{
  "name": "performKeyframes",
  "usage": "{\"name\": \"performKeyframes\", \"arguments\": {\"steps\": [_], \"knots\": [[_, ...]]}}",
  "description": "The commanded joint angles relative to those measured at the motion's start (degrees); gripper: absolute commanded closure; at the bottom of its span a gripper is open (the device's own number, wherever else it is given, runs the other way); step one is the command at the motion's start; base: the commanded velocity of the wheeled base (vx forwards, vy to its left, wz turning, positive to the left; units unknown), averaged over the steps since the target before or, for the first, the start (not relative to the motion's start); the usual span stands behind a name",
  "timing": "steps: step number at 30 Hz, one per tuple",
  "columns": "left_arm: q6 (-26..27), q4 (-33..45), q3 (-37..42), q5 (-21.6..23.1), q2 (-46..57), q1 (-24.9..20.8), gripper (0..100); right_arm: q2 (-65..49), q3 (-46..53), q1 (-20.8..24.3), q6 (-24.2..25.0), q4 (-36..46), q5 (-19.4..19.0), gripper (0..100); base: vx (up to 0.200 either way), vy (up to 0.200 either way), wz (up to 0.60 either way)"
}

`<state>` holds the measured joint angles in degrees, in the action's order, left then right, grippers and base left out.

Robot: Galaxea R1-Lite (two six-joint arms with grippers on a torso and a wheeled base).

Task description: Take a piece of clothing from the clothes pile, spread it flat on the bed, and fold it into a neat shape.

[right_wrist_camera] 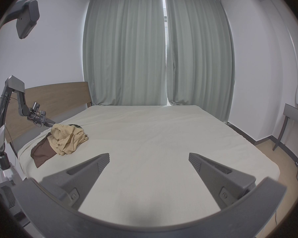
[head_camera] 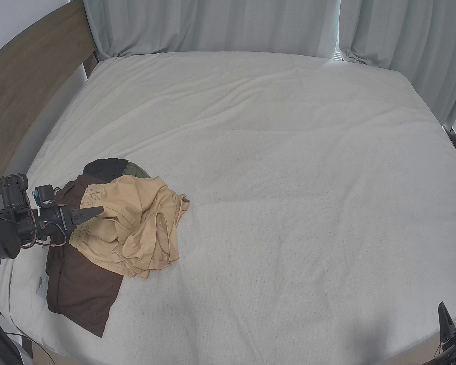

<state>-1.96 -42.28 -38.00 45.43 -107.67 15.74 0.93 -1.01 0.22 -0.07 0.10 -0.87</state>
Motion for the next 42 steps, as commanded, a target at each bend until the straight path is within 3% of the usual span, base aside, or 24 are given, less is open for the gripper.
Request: {"name": "performKeyframes", "arguments": {"steps": [1,37,38,42], "knots": [[0.03,-0.35,-0.15,0.01,-0.61,-1.50,0,-0.93,0.92,0.04,-0.01,-0.01,-0.01,0,0.000,0.000,0.00],[-0.50,-10.11,0.82,0.01,-7.56,-4.93,0,-0.93,0.92,0.04,-0.01,-0.01,-0.01,0,0.000,0.000,0.00],[-0.50,-10.11,0.82,0.01,-7.56,-4.93,100,-0.93,0.92,0.04,-0.01,-0.01,-0.01,0,0.000,0.000,0.00],[-0.15,-10.11,1.35,0.01,-7.65,-4.93,100,-0.93,0.92,0.04,-0.01,-0.01,-0.01,0,0.000,0.000,0.00]]}}
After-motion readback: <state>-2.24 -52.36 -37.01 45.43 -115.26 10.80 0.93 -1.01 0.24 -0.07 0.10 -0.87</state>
